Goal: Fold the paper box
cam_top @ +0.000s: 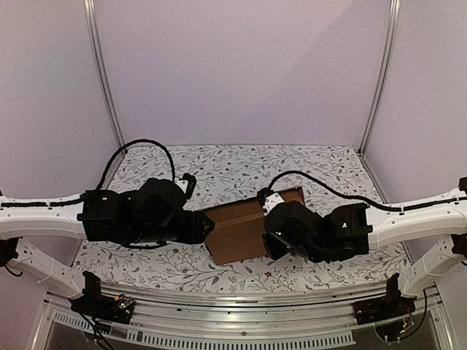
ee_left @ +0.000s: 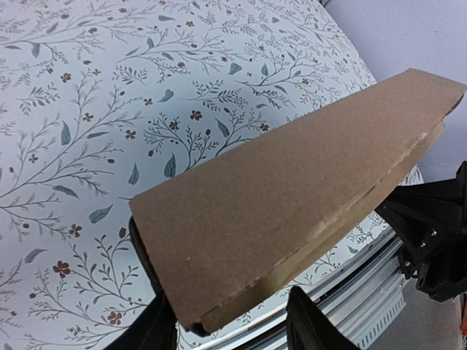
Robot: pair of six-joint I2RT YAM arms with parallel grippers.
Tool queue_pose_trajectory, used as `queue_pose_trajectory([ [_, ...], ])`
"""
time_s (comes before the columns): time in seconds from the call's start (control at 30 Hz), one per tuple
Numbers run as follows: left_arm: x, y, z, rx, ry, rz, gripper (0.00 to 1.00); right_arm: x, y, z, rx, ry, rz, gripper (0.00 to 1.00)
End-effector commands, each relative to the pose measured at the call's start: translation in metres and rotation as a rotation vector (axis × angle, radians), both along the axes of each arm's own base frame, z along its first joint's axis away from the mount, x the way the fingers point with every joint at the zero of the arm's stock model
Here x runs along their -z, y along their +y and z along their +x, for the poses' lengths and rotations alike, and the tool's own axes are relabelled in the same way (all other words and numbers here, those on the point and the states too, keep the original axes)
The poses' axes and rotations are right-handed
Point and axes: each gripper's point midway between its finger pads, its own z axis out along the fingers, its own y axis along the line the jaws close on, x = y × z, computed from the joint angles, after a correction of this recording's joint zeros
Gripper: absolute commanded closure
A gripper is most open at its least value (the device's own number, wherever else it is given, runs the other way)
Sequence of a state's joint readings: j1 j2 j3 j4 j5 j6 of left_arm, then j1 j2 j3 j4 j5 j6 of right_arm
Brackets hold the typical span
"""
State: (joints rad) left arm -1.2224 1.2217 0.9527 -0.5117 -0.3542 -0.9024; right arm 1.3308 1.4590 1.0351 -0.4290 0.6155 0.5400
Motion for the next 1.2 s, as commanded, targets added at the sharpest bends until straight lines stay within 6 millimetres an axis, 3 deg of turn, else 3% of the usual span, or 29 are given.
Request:
queue_pose_trajectory([
  [0.0,0.062,0.026,-0.026,0.061,0.133,0.242,0.5,-0.034,0.005,-0.001,-0.024,-0.033,0.063,1.0],
  [0.3,0.039,0.011,-0.016,0.074,0.076,0.218,0.39,-0.082,0.011,-0.001,-0.065,-0.087,0.139,1.0],
  [0.63,-0.006,0.002,-0.006,0.076,-0.021,0.131,0.31,-0.103,0.015,0.003,-0.074,-0.136,0.158,1.0],
  [0.93,-0.015,-0.006,-0.004,0.084,-0.047,0.07,0.29,-0.115,0.022,0.005,-0.091,-0.168,0.167,1.0],
  [1.17,-0.025,0.005,0.002,0.065,-0.101,0.101,0.27,-0.128,0.026,0.014,-0.085,-0.217,0.157,1.0],
])
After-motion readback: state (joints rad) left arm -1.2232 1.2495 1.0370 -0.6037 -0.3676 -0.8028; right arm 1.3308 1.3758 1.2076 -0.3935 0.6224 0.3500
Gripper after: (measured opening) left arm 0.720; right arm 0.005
